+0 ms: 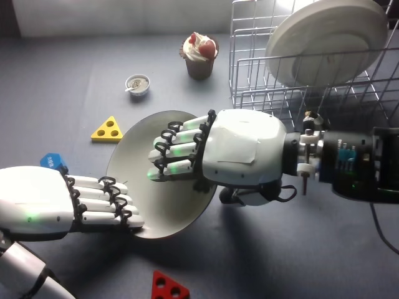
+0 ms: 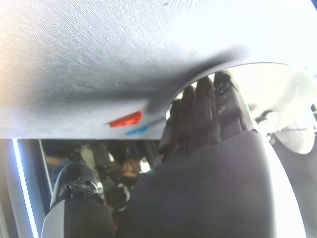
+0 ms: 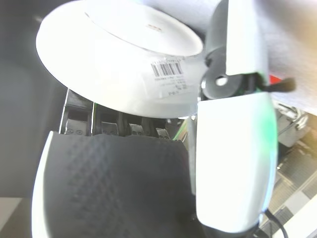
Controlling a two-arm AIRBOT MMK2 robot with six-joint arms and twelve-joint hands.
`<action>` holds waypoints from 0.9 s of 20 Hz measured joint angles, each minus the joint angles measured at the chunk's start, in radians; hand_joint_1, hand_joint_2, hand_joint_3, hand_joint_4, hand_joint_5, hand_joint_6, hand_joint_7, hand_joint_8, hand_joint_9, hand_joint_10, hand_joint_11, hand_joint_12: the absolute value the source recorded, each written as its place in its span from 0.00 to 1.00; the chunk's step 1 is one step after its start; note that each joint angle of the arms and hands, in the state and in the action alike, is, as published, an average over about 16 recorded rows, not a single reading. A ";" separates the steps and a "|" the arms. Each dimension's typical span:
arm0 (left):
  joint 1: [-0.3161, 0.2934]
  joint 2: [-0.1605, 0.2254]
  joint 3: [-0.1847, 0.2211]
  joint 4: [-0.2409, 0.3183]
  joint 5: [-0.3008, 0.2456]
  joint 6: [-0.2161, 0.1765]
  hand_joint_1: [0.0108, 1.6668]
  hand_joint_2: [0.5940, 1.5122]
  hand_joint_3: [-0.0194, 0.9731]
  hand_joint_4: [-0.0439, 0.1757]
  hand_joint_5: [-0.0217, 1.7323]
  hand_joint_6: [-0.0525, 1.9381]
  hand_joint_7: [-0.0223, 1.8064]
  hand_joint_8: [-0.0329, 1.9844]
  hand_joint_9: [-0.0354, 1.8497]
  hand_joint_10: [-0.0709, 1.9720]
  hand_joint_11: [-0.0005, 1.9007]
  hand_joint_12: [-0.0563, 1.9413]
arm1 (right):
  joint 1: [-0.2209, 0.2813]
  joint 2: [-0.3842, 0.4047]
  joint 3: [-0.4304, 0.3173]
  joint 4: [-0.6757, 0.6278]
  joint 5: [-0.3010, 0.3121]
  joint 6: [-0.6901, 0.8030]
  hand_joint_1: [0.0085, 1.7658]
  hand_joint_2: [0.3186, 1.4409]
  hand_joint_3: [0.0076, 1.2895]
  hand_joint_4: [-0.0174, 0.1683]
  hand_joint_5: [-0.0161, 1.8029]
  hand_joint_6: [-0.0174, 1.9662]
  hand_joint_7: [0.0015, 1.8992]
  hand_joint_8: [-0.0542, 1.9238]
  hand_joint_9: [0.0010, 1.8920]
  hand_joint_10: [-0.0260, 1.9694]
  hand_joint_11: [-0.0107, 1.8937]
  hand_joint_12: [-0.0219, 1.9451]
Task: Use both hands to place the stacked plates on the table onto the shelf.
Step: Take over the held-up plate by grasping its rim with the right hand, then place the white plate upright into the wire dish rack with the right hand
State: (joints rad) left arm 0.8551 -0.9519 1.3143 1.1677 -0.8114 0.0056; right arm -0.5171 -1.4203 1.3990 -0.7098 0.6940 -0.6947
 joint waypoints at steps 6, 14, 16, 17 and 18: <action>-0.001 0.003 0.003 -0.014 -0.003 -0.001 0.02 0.44 0.03 0.17 0.05 0.02 0.07 0.01 0.08 0.03 0.05 0.02 | 0.006 -0.028 0.013 0.045 0.015 -0.024 0.82 0.54 0.00 0.12 0.41 0.19 0.39 0.11 0.37 0.13 0.35 0.28; -0.026 0.052 0.001 -0.071 -0.009 -0.003 0.01 0.44 0.03 0.18 0.05 0.03 0.07 0.01 0.08 0.03 0.06 0.03 | 0.025 -0.017 -0.029 0.080 0.019 -0.019 0.86 0.53 0.00 0.09 0.52 0.38 0.55 0.20 0.52 0.26 0.46 0.61; -0.037 0.073 -0.002 -0.090 -0.013 -0.003 0.01 0.44 0.03 0.18 0.04 0.03 0.07 0.01 0.08 0.03 0.06 0.03 | 0.036 -0.003 -0.048 0.085 0.010 0.001 0.86 0.52 0.00 0.09 0.53 0.40 0.56 0.21 0.54 0.27 0.47 0.66; -0.043 0.085 -0.003 -0.099 -0.015 -0.003 0.01 0.44 0.03 0.19 0.04 0.03 0.07 0.01 0.08 0.03 0.06 0.03 | 0.042 0.005 -0.059 0.087 0.003 0.013 0.86 0.52 0.00 0.09 0.53 0.39 0.57 0.22 0.55 0.27 0.48 0.68; -0.049 0.098 -0.005 -0.107 -0.017 -0.003 0.01 0.44 0.03 0.19 0.04 0.03 0.07 0.01 0.08 0.03 0.06 0.03 | 0.050 0.016 -0.070 0.088 -0.003 0.026 0.85 0.52 0.00 0.09 0.54 0.39 0.57 0.22 0.56 0.27 0.49 0.69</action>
State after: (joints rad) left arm 0.8064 -0.8541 1.3090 1.0602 -0.8283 0.0024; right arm -0.4671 -1.4048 1.3286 -0.6214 0.6912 -0.6691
